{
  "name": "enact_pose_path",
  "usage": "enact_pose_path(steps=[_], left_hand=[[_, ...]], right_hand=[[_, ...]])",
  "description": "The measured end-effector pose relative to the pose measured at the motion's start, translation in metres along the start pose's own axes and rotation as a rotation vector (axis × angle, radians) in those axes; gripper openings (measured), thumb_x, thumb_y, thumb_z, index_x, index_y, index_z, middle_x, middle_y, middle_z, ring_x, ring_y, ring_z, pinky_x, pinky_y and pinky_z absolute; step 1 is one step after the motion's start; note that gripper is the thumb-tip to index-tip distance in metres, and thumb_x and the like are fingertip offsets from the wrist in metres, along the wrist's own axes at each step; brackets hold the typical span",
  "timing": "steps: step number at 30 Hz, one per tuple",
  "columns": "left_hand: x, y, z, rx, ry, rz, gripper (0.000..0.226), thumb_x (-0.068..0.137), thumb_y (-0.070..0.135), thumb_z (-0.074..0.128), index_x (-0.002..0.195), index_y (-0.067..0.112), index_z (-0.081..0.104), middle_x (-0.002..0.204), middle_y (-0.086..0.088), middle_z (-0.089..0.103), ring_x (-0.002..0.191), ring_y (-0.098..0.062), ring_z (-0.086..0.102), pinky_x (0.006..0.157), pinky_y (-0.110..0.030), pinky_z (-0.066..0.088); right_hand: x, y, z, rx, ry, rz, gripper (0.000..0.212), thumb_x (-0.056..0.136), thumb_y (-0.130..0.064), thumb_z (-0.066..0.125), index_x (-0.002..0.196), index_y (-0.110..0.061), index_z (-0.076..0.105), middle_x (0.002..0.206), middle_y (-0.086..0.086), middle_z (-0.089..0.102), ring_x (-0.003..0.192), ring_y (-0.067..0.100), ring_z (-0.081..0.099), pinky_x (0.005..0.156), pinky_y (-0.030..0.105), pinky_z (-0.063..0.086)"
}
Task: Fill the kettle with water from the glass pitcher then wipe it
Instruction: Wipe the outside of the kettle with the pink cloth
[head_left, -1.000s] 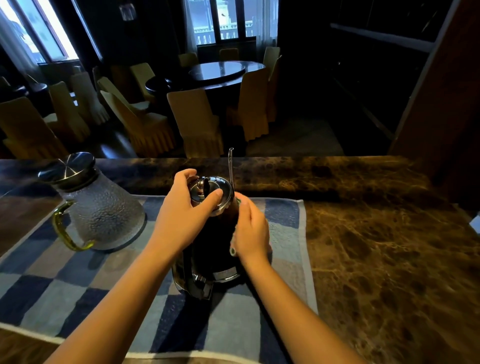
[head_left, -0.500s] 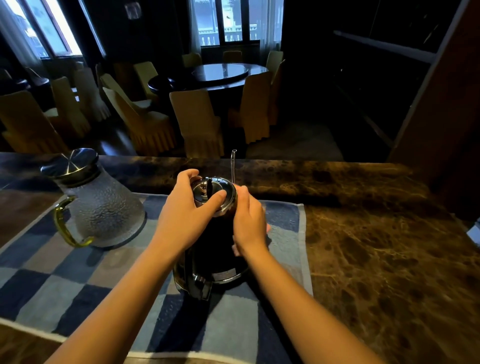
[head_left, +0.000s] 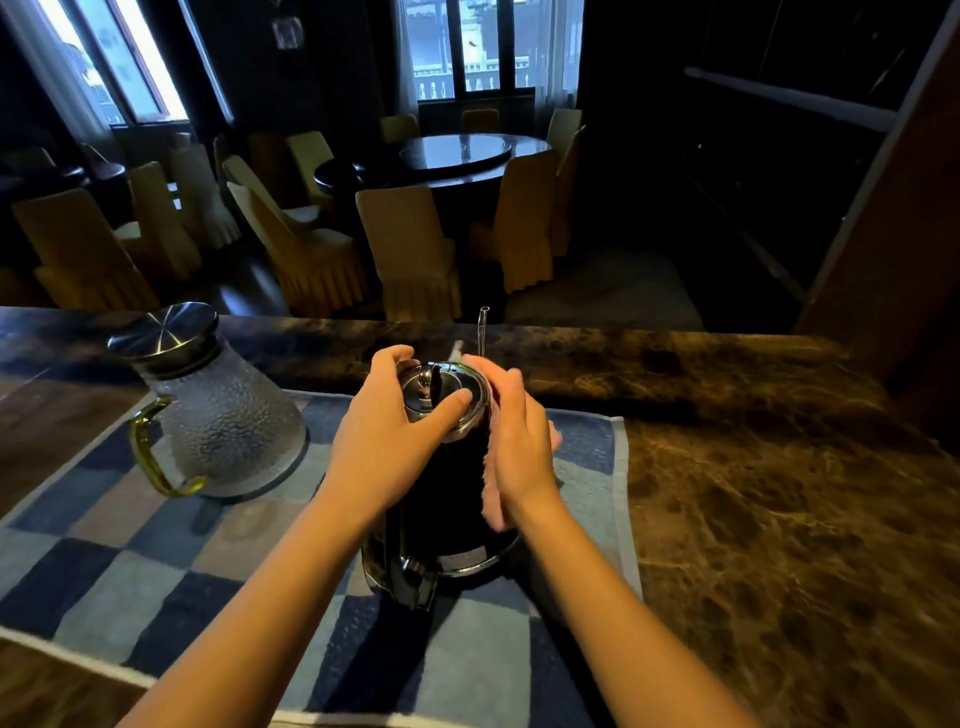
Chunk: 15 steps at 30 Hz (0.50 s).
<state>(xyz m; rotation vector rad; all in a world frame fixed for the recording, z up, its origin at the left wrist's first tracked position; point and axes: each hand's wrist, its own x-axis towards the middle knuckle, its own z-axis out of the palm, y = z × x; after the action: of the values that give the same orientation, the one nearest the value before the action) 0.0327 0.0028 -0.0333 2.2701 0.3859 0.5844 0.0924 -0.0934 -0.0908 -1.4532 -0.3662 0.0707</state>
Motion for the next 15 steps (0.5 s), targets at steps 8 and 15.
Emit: enact_pose_path(steps=[8,15], left_hand=[[0.0,0.0,0.001,0.016,-0.006,-0.005,0.077,0.073,0.048,0.066,0.136,0.02,0.032,0.136,-0.002,0.051,0.118,-0.015,0.052,0.094,-0.028,0.04],[0.0,0.001,0.002,0.09,-0.037,-0.051,0.111,0.052,0.065,0.069,0.142,0.017,0.024,0.146,-0.003,0.04,0.128,-0.018,0.044,0.098,-0.029,0.037]], right_hand=[[-0.003,0.055,-0.014,-0.007,0.058,0.325,0.043,0.091,-0.056,0.027,0.102,-0.045,0.068,0.104,-0.011,0.07,0.105,0.015,0.062,0.087,0.04,0.05],[-0.053,0.026,0.015,0.121,0.27,0.058,0.035,0.089,-0.052,0.032,0.117,-0.058,0.051,0.125,-0.035,0.049,0.129,-0.002,0.041,0.111,0.032,0.034]])
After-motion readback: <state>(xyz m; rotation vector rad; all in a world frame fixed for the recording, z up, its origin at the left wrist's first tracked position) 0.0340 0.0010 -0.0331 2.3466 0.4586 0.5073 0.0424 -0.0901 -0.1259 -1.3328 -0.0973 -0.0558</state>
